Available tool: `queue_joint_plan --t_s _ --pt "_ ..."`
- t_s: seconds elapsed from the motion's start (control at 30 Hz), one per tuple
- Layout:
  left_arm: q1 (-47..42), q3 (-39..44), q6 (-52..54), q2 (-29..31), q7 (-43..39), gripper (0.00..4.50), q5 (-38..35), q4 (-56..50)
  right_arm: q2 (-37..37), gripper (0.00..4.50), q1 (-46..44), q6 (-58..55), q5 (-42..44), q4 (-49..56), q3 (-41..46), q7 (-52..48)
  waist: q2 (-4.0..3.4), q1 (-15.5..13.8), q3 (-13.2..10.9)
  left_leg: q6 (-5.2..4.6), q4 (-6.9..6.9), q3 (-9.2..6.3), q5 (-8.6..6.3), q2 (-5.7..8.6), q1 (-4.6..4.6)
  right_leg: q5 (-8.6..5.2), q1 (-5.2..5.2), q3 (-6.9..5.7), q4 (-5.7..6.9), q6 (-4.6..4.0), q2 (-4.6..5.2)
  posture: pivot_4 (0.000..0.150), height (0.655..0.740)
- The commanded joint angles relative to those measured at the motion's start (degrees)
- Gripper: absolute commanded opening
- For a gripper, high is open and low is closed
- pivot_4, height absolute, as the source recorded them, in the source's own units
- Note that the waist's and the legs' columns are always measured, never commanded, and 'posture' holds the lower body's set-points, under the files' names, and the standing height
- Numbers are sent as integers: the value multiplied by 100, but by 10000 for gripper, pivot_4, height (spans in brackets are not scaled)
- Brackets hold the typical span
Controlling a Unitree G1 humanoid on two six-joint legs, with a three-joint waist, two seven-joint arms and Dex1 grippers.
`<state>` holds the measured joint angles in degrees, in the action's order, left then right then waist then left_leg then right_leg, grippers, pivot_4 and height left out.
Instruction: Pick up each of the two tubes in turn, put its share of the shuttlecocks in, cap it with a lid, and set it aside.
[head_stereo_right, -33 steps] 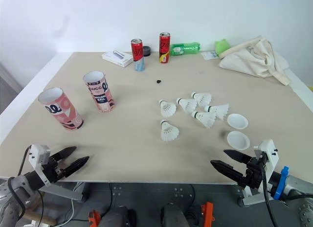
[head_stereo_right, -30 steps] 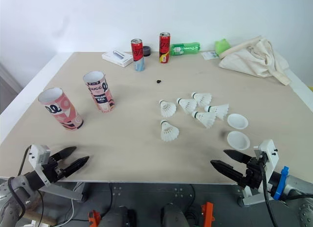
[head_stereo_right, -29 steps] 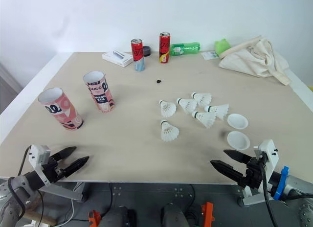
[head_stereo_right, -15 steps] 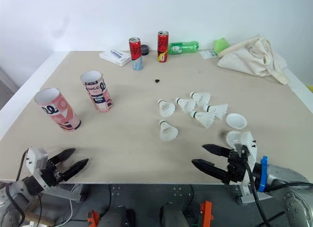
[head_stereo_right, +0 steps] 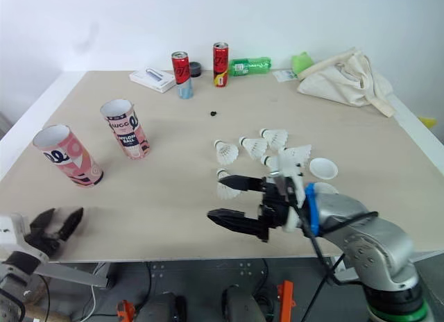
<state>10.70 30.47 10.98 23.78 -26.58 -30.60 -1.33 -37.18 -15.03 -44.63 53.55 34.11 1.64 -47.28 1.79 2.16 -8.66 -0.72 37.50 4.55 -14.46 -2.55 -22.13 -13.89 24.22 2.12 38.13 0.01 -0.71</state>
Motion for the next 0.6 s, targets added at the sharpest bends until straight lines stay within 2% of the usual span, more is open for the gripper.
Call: queue_joint_plan --t_s 0.03,0.2,0.4,0.6 --pt "-225 -265 267 249 208 45000 305 -295 42 44270 -106 215 -180 56 -118 -35 16 -24 2 1 0 0 0 -1 -12 1 7 -2 0 -3 0 1500 7400" --pt "-489 -661 613 430 303 45000 563 -564 6 44270 -37 266 -118 154 -77 -132 36 -67 3 30 7 12 -14 11 -34 -6 15 4 -8 -11 23 1500 7400" --pt "-1228 -857 631 635 401 45000 917 -121 121 44270 -242 441 -402 211 -200 39 58 -81 -4 41 8 21 -24 11 -34 -9 20 13 -9 -13 23 1500 7400" --pt "-1607 -1087 593 740 349 45000 1234 147 171 44270 -305 583 -508 261 -292 -2 58 -80 -4 42 8 23 -24 10 -33 -8 21 15 -9 -14 21 1500 7400"
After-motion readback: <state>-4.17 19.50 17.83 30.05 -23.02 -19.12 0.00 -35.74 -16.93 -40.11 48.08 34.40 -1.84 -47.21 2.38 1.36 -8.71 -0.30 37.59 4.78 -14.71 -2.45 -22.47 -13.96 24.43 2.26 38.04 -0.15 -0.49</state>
